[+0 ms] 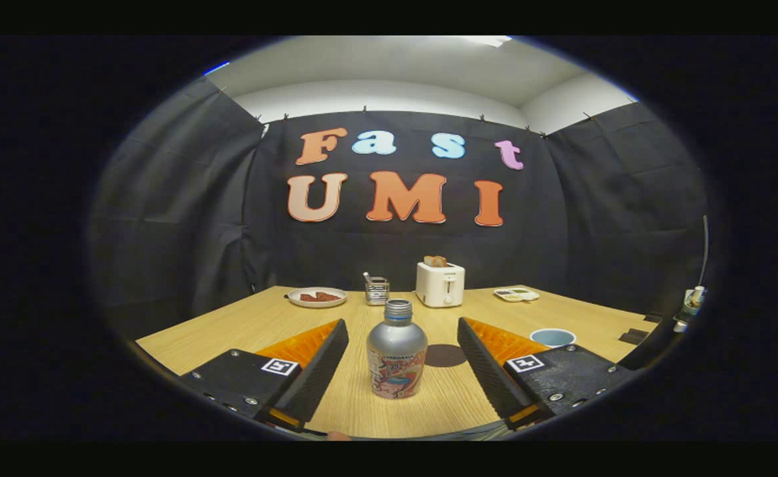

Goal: Take the bottle from table, then pour the juice into the cup, finally place the bottle on the coaster

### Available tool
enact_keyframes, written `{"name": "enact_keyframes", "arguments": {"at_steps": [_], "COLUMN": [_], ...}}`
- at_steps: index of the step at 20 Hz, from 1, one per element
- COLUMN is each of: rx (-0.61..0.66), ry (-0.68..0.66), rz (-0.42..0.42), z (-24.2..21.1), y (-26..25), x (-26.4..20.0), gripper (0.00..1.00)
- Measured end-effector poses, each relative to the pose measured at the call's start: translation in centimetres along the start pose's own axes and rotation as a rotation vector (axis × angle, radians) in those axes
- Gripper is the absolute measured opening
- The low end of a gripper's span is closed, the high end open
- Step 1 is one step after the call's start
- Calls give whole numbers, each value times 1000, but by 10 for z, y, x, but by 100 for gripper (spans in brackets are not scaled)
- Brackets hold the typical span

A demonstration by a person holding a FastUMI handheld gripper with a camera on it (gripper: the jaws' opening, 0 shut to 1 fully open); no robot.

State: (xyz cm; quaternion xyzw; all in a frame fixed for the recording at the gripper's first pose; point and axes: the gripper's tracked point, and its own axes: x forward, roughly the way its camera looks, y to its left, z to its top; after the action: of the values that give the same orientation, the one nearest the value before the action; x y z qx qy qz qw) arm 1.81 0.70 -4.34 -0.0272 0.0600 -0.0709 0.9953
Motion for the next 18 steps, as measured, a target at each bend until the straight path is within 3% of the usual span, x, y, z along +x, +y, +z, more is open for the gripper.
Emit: {"name": "enact_keyframes", "arguments": {"at_steps": [13, 18], "rx": [4, 27], "ry": [247, 319], "rz": [-21, 15], "z": [-77, -105], "y": [-1, 11], "x": [29, 40], "gripper": [99, 99]}}
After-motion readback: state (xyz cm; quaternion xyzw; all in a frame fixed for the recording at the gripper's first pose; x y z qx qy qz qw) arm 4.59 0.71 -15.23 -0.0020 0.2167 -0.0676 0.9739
